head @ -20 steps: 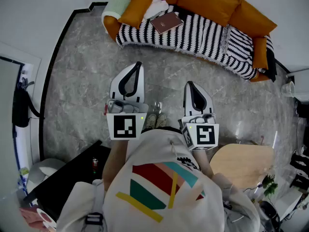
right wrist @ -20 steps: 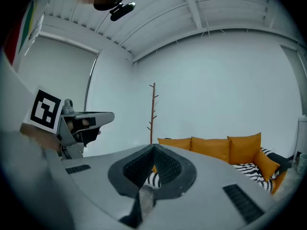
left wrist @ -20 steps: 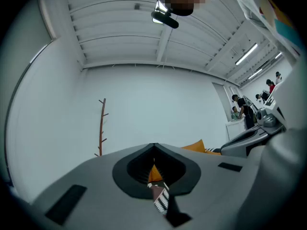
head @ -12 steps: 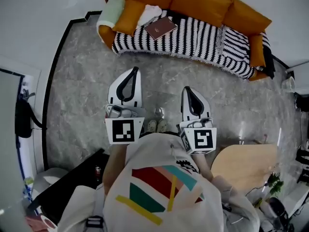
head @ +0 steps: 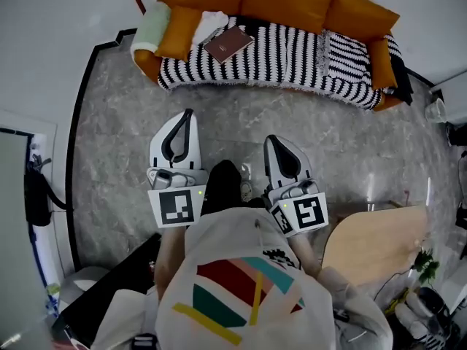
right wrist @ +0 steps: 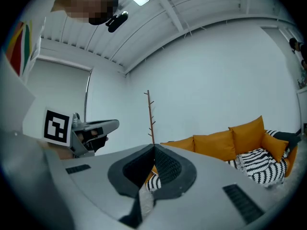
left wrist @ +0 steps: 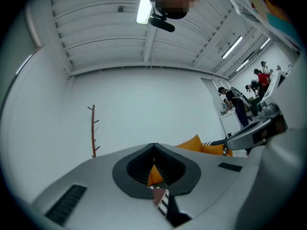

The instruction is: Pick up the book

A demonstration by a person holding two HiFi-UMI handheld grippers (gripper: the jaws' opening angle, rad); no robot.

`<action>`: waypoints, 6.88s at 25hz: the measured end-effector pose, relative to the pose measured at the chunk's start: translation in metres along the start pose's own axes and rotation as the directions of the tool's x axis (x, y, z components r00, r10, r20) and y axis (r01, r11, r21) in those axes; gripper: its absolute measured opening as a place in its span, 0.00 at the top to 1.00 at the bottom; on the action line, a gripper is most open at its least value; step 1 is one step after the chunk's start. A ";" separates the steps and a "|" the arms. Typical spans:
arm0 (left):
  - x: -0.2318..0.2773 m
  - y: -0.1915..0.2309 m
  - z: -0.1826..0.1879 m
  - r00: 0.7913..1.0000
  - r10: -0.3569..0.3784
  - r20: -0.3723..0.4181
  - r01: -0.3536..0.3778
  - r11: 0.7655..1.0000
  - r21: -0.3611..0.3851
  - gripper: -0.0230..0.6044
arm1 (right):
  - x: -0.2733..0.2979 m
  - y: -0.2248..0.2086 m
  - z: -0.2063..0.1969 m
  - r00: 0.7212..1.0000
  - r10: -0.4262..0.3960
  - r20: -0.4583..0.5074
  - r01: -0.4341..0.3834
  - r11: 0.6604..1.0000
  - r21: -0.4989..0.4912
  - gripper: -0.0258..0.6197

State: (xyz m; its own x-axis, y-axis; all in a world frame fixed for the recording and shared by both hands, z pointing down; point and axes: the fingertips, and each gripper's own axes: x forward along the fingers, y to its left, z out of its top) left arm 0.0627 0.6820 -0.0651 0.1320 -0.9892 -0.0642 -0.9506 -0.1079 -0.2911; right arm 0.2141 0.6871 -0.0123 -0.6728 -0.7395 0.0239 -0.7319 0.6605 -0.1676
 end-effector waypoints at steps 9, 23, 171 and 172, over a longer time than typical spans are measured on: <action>0.054 0.040 -0.010 0.994 0.063 0.087 -0.050 0.989 -0.137 0.95 | 0.052 -0.021 -0.002 0.999 0.006 -0.043 -0.008 0.999 -0.052 0.94; 0.163 0.172 -0.052 0.998 0.021 0.059 -0.012 0.989 -0.149 0.95 | 0.233 -0.032 0.016 0.997 -0.065 -0.045 0.065 0.998 -0.011 0.94; 0.622 0.202 -0.067 0.964 -0.200 0.175 0.224 0.966 -0.131 0.95 | 0.561 -0.289 0.075 0.999 -0.035 -0.020 0.040 0.891 0.452 0.71; 0.619 0.199 -0.065 0.963 -0.202 0.176 0.226 0.966 -0.128 0.95 | 0.558 -0.288 0.076 0.999 -0.033 -0.019 0.038 0.894 0.446 0.71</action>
State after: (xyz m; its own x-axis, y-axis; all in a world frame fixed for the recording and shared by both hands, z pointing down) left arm -0.0634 0.0414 -0.1007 0.3689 -0.9135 -0.1714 -0.9240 -0.3405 -0.1738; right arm 0.0578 0.0742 -0.0253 -0.6503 -0.7581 0.0485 -0.6319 0.5044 -0.5884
